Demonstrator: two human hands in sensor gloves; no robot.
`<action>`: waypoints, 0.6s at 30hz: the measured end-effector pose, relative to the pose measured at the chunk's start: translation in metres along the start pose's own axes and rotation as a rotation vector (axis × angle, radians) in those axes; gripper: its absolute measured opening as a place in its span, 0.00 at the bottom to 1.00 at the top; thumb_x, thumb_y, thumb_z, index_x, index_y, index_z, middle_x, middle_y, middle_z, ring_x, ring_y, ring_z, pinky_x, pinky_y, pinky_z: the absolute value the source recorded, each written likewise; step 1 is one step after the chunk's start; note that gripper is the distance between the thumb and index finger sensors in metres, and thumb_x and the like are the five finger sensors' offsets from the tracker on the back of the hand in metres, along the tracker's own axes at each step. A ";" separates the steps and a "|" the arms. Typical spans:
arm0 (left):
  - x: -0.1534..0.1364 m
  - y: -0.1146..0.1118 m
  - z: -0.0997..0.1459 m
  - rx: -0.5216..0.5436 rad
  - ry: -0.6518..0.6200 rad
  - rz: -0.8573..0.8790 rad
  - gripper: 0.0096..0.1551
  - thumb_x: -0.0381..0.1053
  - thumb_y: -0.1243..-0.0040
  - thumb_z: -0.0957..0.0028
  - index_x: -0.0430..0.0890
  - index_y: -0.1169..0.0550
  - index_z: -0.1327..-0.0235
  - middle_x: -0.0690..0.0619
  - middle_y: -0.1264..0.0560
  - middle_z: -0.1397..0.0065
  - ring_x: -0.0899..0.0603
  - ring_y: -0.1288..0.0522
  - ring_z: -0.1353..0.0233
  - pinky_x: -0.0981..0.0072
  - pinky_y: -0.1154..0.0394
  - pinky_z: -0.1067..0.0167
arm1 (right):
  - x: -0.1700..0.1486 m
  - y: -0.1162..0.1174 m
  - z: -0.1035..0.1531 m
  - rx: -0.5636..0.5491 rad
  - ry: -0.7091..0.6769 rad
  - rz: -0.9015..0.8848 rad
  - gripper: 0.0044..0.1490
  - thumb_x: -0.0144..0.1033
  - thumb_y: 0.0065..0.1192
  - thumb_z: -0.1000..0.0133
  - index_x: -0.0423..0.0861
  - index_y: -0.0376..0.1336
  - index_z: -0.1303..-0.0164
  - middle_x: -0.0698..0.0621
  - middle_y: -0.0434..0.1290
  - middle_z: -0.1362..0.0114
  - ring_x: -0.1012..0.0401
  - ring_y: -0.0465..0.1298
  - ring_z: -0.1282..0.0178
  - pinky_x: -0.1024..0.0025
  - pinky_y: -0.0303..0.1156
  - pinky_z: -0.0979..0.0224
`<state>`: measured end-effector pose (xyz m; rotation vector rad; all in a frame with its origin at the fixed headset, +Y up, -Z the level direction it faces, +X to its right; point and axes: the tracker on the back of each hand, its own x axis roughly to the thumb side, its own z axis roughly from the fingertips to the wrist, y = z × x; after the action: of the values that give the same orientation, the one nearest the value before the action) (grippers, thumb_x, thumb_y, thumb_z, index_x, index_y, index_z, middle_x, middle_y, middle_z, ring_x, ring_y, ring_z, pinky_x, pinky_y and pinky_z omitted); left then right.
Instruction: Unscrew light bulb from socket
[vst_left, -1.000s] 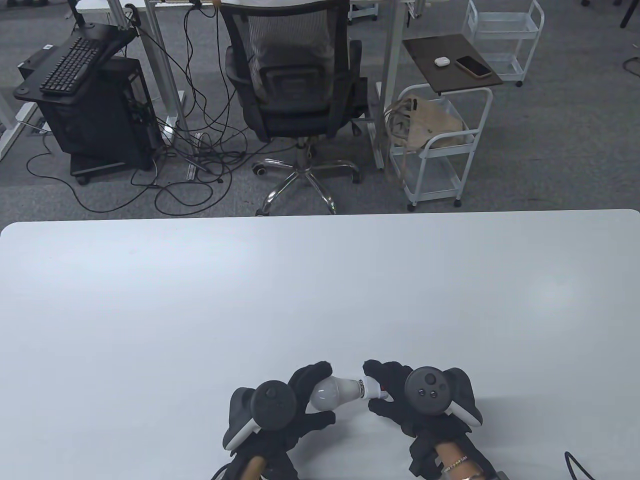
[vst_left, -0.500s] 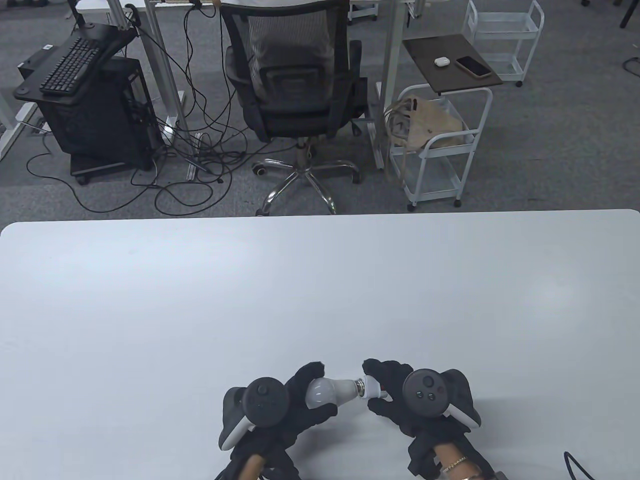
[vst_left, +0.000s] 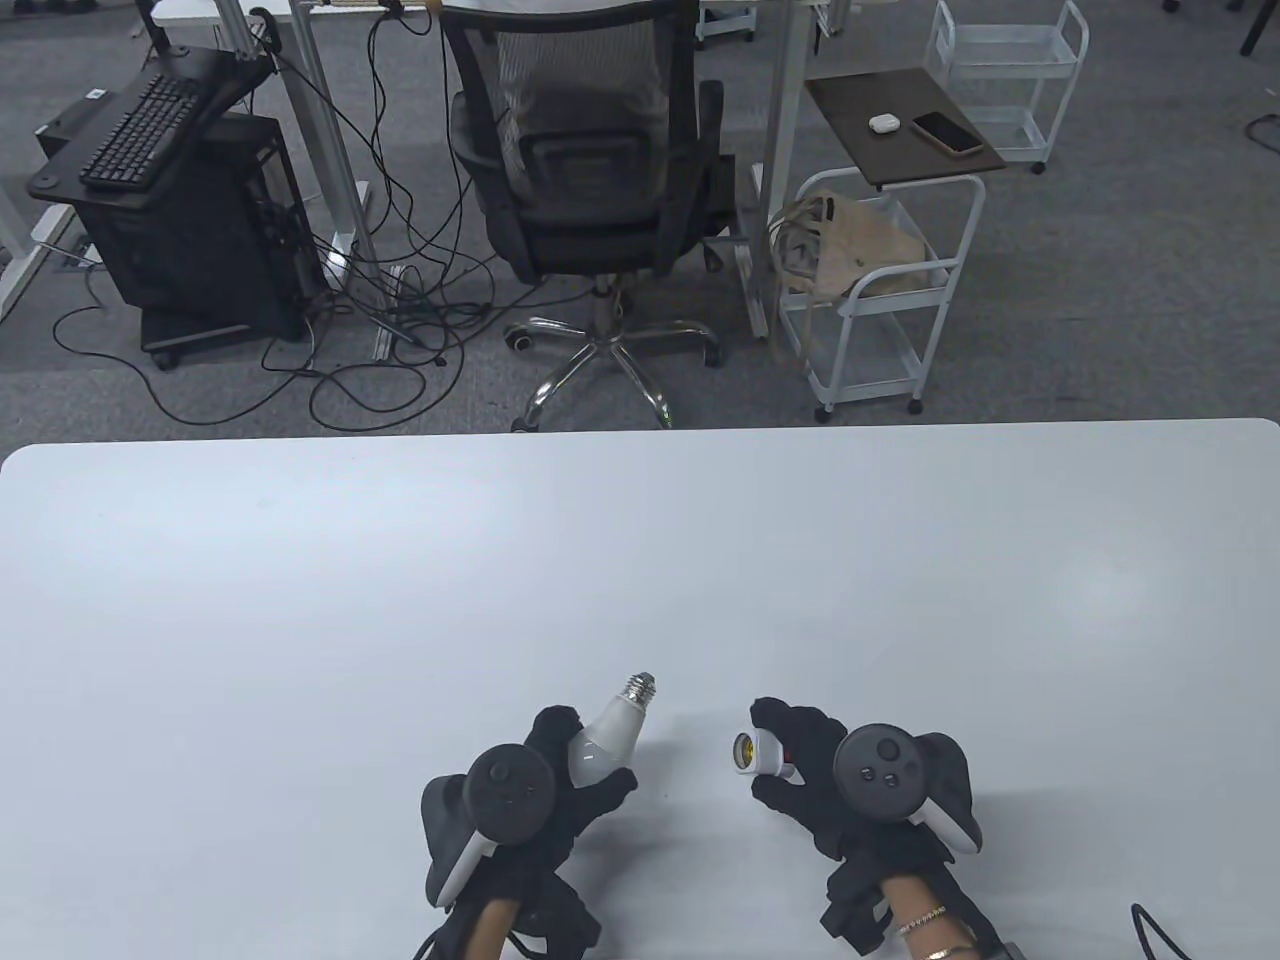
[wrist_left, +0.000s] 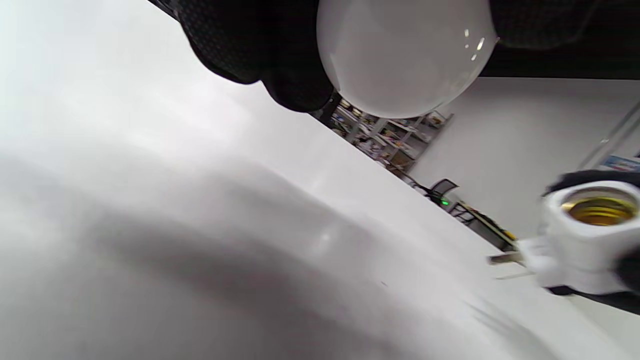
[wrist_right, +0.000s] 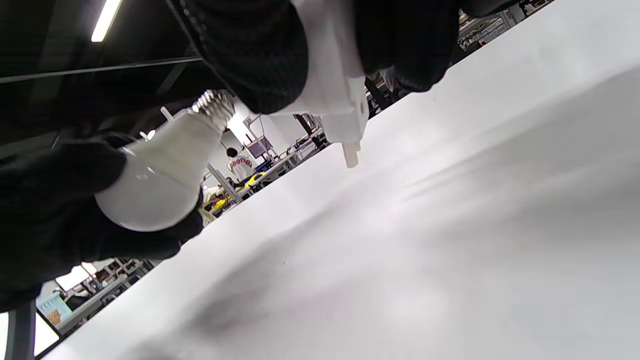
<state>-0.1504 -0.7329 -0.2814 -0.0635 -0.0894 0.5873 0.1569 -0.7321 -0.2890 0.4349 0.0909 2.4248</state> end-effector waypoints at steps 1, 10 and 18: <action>-0.001 0.001 -0.003 0.008 0.032 -0.027 0.46 0.69 0.40 0.43 0.46 0.45 0.24 0.38 0.31 0.19 0.41 0.23 0.26 0.49 0.27 0.26 | -0.001 -0.001 0.000 -0.005 0.001 -0.009 0.45 0.39 0.69 0.40 0.44 0.51 0.16 0.36 0.64 0.23 0.42 0.69 0.25 0.42 0.54 0.19; -0.007 0.005 -0.045 0.049 0.265 -0.243 0.46 0.68 0.40 0.42 0.47 0.45 0.23 0.37 0.31 0.18 0.40 0.23 0.25 0.48 0.27 0.26 | -0.006 -0.009 0.001 -0.039 0.009 -0.058 0.45 0.39 0.69 0.40 0.44 0.51 0.16 0.36 0.64 0.23 0.42 0.69 0.25 0.42 0.54 0.19; -0.002 -0.004 -0.069 0.010 0.358 -0.363 0.46 0.67 0.39 0.43 0.47 0.44 0.22 0.38 0.30 0.18 0.38 0.24 0.25 0.46 0.28 0.25 | -0.006 -0.009 0.000 -0.029 0.005 -0.068 0.45 0.40 0.69 0.40 0.44 0.51 0.16 0.36 0.64 0.23 0.43 0.69 0.25 0.42 0.54 0.19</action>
<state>-0.1424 -0.7397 -0.3502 -0.1382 0.2462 0.2071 0.1668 -0.7293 -0.2923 0.4062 0.0714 2.3575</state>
